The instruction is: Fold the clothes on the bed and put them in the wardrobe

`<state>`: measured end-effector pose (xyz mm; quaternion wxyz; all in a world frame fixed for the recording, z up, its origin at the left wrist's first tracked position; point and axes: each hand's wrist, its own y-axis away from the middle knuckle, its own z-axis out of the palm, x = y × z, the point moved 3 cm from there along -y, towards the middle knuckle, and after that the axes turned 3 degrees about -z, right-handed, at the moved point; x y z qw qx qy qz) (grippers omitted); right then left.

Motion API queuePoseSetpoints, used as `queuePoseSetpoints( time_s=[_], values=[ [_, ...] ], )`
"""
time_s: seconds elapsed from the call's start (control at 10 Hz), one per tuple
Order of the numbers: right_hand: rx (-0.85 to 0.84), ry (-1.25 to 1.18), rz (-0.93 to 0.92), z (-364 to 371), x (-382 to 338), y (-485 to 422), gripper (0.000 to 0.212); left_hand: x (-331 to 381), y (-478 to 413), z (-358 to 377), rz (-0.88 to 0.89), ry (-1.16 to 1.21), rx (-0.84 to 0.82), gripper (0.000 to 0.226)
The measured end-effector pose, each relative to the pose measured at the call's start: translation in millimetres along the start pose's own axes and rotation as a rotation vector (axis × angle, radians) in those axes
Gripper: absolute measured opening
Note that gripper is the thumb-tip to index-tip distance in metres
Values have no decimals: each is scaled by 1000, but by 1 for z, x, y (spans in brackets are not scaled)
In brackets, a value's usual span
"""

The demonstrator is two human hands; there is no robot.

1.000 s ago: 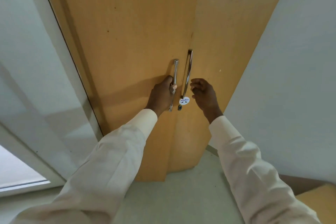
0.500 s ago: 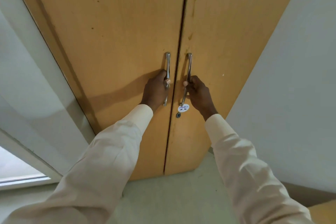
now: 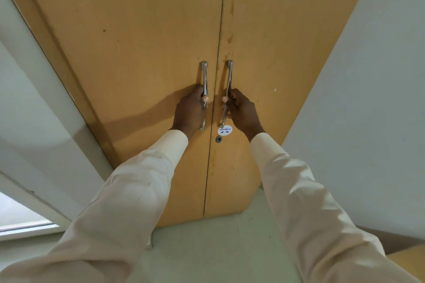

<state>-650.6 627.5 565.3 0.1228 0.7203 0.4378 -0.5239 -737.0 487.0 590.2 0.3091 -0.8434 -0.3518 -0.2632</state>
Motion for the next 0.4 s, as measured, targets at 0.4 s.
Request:
queuePoseSetpoints(
  time_s=[0.4],
  values=[
    [76,119,175,-35,-29,79,39,-4,31,-3,-260,-131,-566,49]
  ],
)
